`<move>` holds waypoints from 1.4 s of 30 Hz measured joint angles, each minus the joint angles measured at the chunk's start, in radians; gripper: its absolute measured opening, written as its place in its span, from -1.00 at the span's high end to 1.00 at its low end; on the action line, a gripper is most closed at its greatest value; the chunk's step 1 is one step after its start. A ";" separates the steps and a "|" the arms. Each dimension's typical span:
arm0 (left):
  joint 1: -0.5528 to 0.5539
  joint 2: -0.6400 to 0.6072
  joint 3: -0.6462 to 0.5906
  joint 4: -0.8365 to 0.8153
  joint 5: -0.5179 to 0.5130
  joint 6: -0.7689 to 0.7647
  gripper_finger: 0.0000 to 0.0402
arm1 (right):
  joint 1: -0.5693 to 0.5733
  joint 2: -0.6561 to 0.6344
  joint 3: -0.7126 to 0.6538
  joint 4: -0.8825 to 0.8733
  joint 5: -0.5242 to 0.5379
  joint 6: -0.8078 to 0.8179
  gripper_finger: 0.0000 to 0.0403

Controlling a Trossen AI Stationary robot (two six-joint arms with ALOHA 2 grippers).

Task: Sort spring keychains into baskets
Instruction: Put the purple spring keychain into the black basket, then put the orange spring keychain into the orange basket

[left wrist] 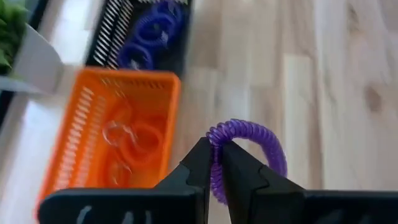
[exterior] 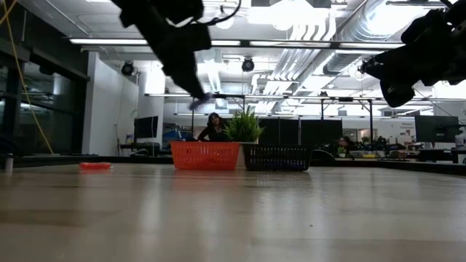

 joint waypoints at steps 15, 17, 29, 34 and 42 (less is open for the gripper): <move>0.068 0.459 0.548 -0.051 -0.096 -0.219 0.88 | 0.000 0.003 0.000 0.000 0.000 0.000 0.38; 0.076 0.516 0.617 -0.096 -0.107 -0.240 0.88 | 0.000 0.003 0.000 0.000 0.000 0.000 0.38; 0.100 0.736 0.875 -0.217 -0.108 -0.356 0.88 | 0.000 0.002 0.000 0.000 0.000 0.000 0.38; 0.100 0.756 0.897 -0.248 -0.109 -0.357 0.79 | 0.000 0.002 0.000 0.000 0.000 0.000 0.38; 0.100 0.756 0.898 -0.262 -0.109 -0.357 0.35 | 0.000 0.002 0.000 0.000 0.000 0.000 0.38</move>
